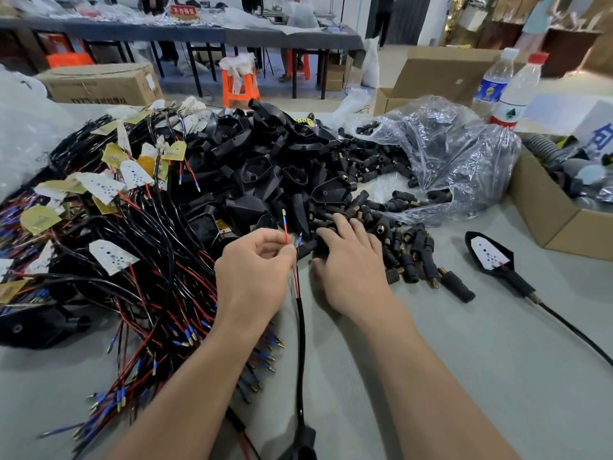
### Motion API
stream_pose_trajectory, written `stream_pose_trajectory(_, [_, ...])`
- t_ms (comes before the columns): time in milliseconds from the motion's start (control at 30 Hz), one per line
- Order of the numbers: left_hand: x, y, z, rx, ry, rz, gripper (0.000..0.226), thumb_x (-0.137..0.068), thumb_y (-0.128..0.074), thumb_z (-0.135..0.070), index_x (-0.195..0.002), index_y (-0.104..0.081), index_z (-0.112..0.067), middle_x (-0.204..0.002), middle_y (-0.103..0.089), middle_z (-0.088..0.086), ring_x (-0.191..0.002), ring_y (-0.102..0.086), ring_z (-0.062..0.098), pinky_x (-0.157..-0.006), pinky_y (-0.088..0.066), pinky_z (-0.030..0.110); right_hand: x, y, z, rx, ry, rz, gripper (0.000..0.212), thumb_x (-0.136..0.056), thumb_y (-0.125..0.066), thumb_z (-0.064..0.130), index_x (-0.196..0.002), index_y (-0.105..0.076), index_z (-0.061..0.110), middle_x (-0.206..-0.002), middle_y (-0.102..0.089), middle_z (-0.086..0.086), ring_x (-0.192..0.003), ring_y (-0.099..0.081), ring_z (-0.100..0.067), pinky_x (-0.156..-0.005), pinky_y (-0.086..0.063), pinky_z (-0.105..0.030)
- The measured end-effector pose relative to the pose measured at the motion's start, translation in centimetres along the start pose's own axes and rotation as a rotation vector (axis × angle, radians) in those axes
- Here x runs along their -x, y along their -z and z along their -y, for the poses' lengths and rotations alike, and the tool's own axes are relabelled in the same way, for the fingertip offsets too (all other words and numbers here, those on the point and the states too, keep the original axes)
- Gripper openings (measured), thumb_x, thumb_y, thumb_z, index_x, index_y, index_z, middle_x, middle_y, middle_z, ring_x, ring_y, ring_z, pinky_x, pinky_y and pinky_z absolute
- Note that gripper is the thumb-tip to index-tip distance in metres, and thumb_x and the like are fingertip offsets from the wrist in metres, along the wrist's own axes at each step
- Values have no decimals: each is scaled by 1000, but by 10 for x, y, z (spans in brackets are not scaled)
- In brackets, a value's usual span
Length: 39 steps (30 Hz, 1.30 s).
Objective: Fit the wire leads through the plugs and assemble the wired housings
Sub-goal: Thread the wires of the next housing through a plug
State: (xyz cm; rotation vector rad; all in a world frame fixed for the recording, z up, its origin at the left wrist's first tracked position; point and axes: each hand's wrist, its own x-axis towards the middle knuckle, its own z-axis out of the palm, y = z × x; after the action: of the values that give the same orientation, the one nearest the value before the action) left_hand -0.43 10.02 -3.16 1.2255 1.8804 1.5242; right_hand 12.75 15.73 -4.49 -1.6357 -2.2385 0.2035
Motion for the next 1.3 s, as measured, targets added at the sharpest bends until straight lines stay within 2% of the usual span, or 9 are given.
stream_pose_trajectory(133, [5, 1, -1, -41, -87, -36, 23, -86, -76, -11, -80, -75, -33, -76, -71, -27, -71, -68, -8, -66, -49, 5, 0, 10, -1, -75, -61, -136, 25, -86, -60, 7, -103, -63, 25, -126, -51, 5, -114, -49, -24, -97, -35, -36])
stream_pose_trajectory(233, [5, 2, -1, -63, -134, -44, 27, -88, -72, -6, -95, -77, -32, -75, -71, -24, -75, -67, -9, -68, -48, 3, 2, 15, -2, -73, -77, -92, 30, -83, -56, 0, -104, -65, 20, -119, -49, 2, -91, -46, -23, -81, -32, -33])
stream_pose_trajectory(333, [6, 1, -1, -105, -175, -14, 37, -90, -70, -5, -116, -77, -31, -85, -73, -24, -77, -68, -10, -71, -49, 3, 3, 19, -1, -20, -72, -56, 29, -83, -54, 1, -101, -69, 19, -109, -52, -1, -92, -53, -29, -78, -29, -34])
stream_pose_trajectory(467, [7, 1, -1, -85, -161, -10, 23, -93, -73, -15, -106, -82, -31, -82, -77, -20, -73, -70, -8, -69, -52, 7, 3, 20, 3, 93, -61, -101, 20, -89, -59, 18, -103, -67, 30, -105, -60, 5, -106, -53, -23, -97, -26, -36])
stream_pose_trajectory(567, [8, 3, -2, -57, -145, -5, 14, -90, -77, -20, -98, -84, -29, -76, -76, -22, -74, -69, -12, -65, -46, 2, 2, 26, 3, -380, -185, -291, 10, -93, -61, 21, -97, -63, 30, -90, -66, 11, -86, -57, -10, -86, -40, -30])
stream_pose_trajectory(733, [7, 3, -4, -50, -151, 49, 22, -86, -79, -14, -100, -83, -31, -74, -75, -20, -71, -69, -5, -65, -52, 8, 0, 34, 9, -1437, -379, -111, 30, -97, -53, -5, -116, -59, 17, -80, -73, -5, -60, -58, -14, -59, -51, -26])
stream_pose_trajectory(867, [7, 1, -3, -42, -166, 78, 22, -84, -79, -12, -94, -82, -32, -73, -74, -20, -70, -71, -2, -69, -58, 18, -3, 35, 9, -1597, -407, -81, 23, -101, -50, -4, -113, -59, 12, -93, -68, -19, -62, -59, -20, -63, -52, -30])
stream_pose_trajectory(1067, [10, 1, -8, -19, -221, 115, 38, -86, -77, -11, -81, -73, -48, -72, -72, -29, -67, -70, -7, -63, -50, 5, 0, 35, 8, -1571, -375, 12, 24, -101, -49, -5, -108, -61, 14, -95, -67, -20, -64, -61, -20, -65, -54, -29])
stream_pose_trajectory(1300, [10, 2, -4, 24, -220, 103, 24, -87, -77, -10, -88, -81, -33, -74, -73, -26, -69, -70, -7, -63, -48, 3, 1, 35, 11, -1550, -421, -79, 21, -99, -53, -5, -112, -60, 10, -93, -64, -19, -62, -61, -21, -64, -53, -31])
